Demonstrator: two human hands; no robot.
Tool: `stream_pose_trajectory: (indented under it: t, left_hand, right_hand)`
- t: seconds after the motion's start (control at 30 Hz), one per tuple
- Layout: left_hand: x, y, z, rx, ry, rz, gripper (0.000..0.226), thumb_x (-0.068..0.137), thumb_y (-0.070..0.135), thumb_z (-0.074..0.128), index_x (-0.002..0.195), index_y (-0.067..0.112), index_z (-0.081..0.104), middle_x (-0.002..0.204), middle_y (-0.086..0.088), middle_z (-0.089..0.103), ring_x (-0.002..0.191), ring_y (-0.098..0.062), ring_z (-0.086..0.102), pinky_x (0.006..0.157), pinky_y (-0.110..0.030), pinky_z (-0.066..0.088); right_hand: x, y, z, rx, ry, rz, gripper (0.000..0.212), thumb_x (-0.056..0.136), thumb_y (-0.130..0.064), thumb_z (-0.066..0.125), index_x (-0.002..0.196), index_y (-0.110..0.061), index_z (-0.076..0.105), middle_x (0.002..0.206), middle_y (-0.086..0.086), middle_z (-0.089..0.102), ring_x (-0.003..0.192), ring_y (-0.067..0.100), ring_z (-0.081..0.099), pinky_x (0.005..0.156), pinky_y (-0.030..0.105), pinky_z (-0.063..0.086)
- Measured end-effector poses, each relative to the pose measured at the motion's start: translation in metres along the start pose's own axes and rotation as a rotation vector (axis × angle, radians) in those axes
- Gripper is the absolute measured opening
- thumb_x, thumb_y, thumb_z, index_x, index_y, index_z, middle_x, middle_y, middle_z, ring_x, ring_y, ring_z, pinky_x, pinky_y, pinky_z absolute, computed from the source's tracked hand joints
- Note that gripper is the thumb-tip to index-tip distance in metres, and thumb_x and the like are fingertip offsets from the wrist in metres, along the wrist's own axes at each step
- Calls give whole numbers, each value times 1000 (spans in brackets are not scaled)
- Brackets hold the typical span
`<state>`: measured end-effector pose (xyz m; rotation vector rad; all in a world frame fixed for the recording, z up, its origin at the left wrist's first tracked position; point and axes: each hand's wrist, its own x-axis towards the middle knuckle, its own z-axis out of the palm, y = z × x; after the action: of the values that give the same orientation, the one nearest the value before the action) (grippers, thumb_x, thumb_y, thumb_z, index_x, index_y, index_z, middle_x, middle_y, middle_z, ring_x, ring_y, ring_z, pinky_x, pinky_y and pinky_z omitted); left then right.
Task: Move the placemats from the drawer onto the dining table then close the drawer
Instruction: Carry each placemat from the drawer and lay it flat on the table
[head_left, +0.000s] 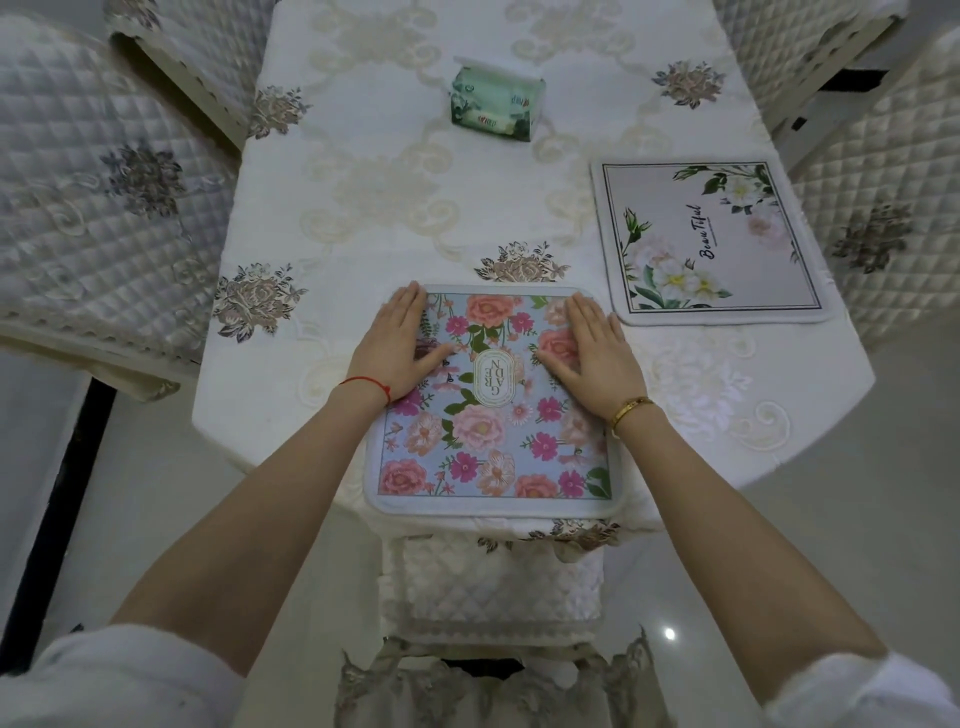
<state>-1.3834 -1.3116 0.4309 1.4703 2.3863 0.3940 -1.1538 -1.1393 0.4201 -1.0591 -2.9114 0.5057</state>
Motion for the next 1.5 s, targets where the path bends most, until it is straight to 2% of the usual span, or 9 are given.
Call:
stream_pose_trajectory:
  t: [0.13,0.3,0.57,0.77,0.93,1.03,1.13,1.37,1.5]
  left_hand:
    - [-24,10,-1,-19,26,85,79,94,50,47,153,10,12,161,-6,9,149,-18,3,120,-30,4]
    - [-56,17,11,-40,-13,142,77,96,47,47,153,12,9,161,-1,5,148,-14,0,122,-33,8]
    - [-76,6,9,-67,-26,61,83,92,54,44,153,11,8,161,-3,6,148,-15,4,120,-27,2]
    - [-91,3,4,-46,-40,20,79,95,48,47,153,10,9,161,-5,5,149,-17,2,119,-26,-1]
    - [-117,24,17,-49,-50,114,86,89,66,27,153,11,7,161,-2,2,148,-14,-5,121,-30,2]
    - [-128,33,27,-64,-89,117,86,89,66,26,153,13,3,161,1,-2,148,-13,-9,121,-33,2]
    - [-136,32,30,-32,-84,102,83,92,60,31,153,13,1,161,1,-3,148,-12,-9,122,-34,5]
    - [-149,16,27,-14,-83,72,89,88,69,27,153,15,0,160,1,-6,147,-10,-8,121,-30,1]
    - [-159,14,21,-40,-73,51,92,84,70,24,152,13,3,160,0,-3,145,-7,-10,118,-25,-4]
  right_hand:
    - [-15,-24,0,39,74,-61,76,97,-58,29,154,-12,10,162,6,7,149,17,0,121,35,-3]
    - [-40,-56,19,27,-32,-170,77,95,-62,18,155,-15,4,162,2,2,149,15,-4,122,36,-3]
    - [-60,-38,19,34,-31,-114,79,95,-63,28,155,-17,3,162,-1,1,149,12,-1,120,30,-5]
    - [-81,-21,12,28,1,3,81,94,-64,21,154,-12,5,162,3,3,149,14,-2,120,32,-4]
    - [-105,-58,16,72,-11,-100,76,97,-60,28,155,-16,7,162,0,1,149,14,-6,122,35,-3]
    - [-119,-78,30,70,-50,-131,77,97,-60,28,155,-15,5,162,1,-1,149,14,-7,122,37,-2]
    - [-129,-77,35,75,-47,-97,79,96,-62,27,154,-14,5,162,1,2,149,13,-5,122,36,-1]
    - [-157,-39,25,91,-30,-5,82,95,-65,30,154,-17,1,162,-5,-4,148,6,-7,122,31,-2]
    - [-164,-35,20,112,25,93,84,93,-67,29,154,-15,3,161,-2,0,149,13,-2,122,35,-1]
